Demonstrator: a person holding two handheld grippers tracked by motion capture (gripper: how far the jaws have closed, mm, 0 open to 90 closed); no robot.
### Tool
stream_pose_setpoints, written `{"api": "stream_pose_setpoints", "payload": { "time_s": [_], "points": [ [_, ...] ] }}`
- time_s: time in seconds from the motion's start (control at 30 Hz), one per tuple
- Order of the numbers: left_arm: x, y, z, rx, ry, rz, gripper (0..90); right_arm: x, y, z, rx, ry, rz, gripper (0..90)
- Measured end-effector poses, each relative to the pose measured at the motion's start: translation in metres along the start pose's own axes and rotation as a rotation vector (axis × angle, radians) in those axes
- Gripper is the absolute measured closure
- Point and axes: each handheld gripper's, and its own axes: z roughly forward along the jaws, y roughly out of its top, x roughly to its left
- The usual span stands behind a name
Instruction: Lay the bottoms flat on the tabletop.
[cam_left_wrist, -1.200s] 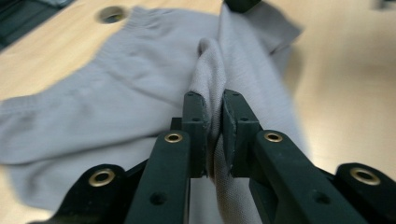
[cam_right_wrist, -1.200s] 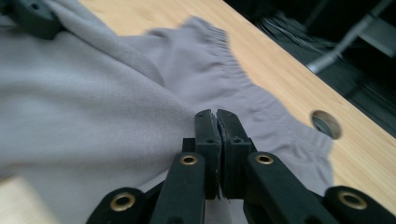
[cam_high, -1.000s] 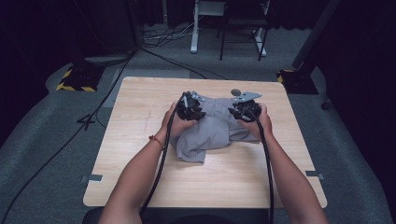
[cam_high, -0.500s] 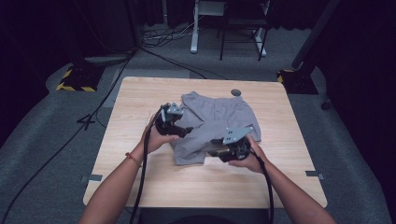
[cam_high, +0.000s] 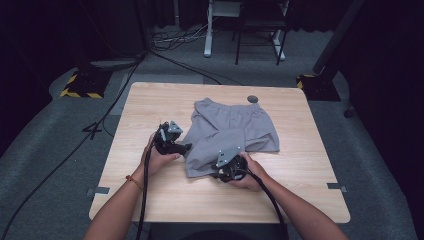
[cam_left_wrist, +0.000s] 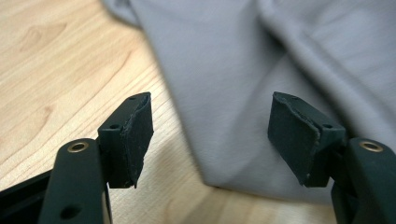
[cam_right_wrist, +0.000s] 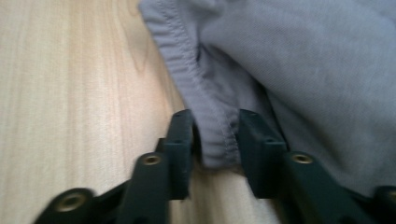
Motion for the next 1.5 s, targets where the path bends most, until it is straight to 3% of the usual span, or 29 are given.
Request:
{"api": "stream_pose_setpoints", "payload": {
  "time_s": [0.1,0.13,0.2,0.23,0.3,0.33,0.37,0.43,0.5,0.67,0.7,0.73,0.83,0.9,0.93,1.0,1.03,1.07,1.1,1.17,1.2,1.23,1.27,1.3,1.37,1.4,1.43,1.47,1.5],
  "points": [
    [-0.002,0.001,0.004,0.010,0.005,0.005,32.8,0.008,-0.005,-0.010,0.032,0.001,-0.034,74.0],
    [-0.005,0.002,0.004,0.012,0.025,0.017,32.8,0.011,-0.008,-0.014,0.039,0.011,-0.034,74.4],
    [-0.006,0.002,0.004,0.016,0.027,0.019,32.8,0.014,-0.010,-0.018,0.038,0.021,-0.037,75.3],
    [-0.008,0.002,0.005,0.011,0.032,0.020,33.7,0.024,-0.018,-0.034,0.026,0.047,-0.031,83.5],
    [-0.007,0.002,0.004,0.017,0.030,0.017,33.7,0.027,-0.021,-0.041,0.019,0.054,-0.025,83.7],
    [-0.007,0.002,0.004,0.019,0.028,0.015,33.7,0.035,-0.028,-0.054,0.006,0.076,-0.012,83.1],
    [-0.007,0.002,0.005,0.017,0.023,0.009,33.7,0.045,-0.037,-0.068,0.018,0.064,-0.022,83.4],
    [-0.005,0.001,0.005,0.017,0.012,0.000,33.7,0.051,-0.042,-0.075,0.027,0.050,-0.025,84.0],
    [-0.006,0.001,0.004,0.017,0.008,-0.006,33.6,0.066,-0.058,-0.093,0.016,0.050,-0.002,86.3],
    [-0.007,0.002,0.004,0.022,0.023,0.007,32.8,0.085,-0.077,-0.113,0.010,0.067,0.031,87.1],
    [-0.007,0.002,0.003,0.029,0.032,0.006,30.5,0.095,-0.084,-0.120,0.006,0.086,0.034,87.0],
    [-0.007,0.001,0.003,0.027,0.037,-0.006,30.5,0.095,-0.084,-0.120,0.006,0.086,0.034,87.0],
    [-0.004,0.000,0.001,0.032,0.042,-0.017,29.5,0.111,-0.087,-0.131,0.006,0.148,0.018,82.0],
    [-0.001,-0.001,-0.001,0.040,0.045,-0.028,29.4,0.114,-0.086,-0.132,0.012,0.158,0.003,80.3],
    [-0.002,-0.002,-0.004,0.045,0.041,-0.032,29.4,0.116,-0.082,-0.135,0.000,0.139,-0.009,67.0],
    [-0.009,0.000,-0.006,0.033,-0.003,-0.002,29.5,0.109,-0.077,-0.139,-0.030,0.116,0.013,64.6],
    [-0.009,0.000,-0.006,0.033,-0.003,-0.002,28.6,0.103,-0.075,-0.141,-0.039,0.077,0.025,57.9],
    [-0.020,0.003,-0.007,0.018,-0.045,0.033,27.9,0.095,-0.072,-0.143,-0.052,0.023,0.054,55.2],
    [-0.020,0.003,-0.007,0.018,-0.045,0.033,27.9,0.095,-0.072,-0.143,-0.052,0.023,0.054,55.2],
    [-0.034,0.009,-0.006,0.021,-0.077,0.079,27.8,0.076,-0.068,-0.144,-0.088,-0.020,0.096,54.0],
    [-0.048,0.016,-0.003,0.024,-0.104,0.113,27.6,0.051,-0.065,-0.137,-0.075,-0.103,0.148,51.3],
    [-0.048,0.016,-0.003,0.024,-0.104,0.113,27.6,0.051,-0.065,-0.137,-0.075,-0.103,0.148,51.3],
    [-0.059,0.020,0.001,0.020,-0.132,0.137,27.6,0.018,-0.068,-0.120,-0.018,-0.219,0.219,46.0],
    [-0.063,0.022,0.003,0.023,-0.140,0.148,27.6,0.007,-0.070,-0.114,0.003,-0.244,0.258,44.3],
    [-0.070,0.025,0.007,0.032,-0.143,0.169,27.6,-0.022,-0.079,-0.100,0.053,-0.269,0.329,40.3],
    [-0.073,0.025,0.009,0.033,-0.147,0.182,27.6,-0.030,-0.082,-0.096,0.065,-0.283,0.347,39.9],
    [-0.073,0.025,0.009,0.033,-0.147,0.182,27.8,-0.038,-0.085,-0.092,0.058,-0.280,0.365,39.6],
    [-0.075,0.025,0.015,0.050,-0.131,0.197,28.0,-0.045,-0.087,-0.088,0.038,-0.245,0.402,40.4],
    [-0.075,0.025,0.017,0.061,-0.129,0.204,27.8,-0.047,-0.087,-0.085,0.041,-0.236,0.406,41.3]
  ]
}}
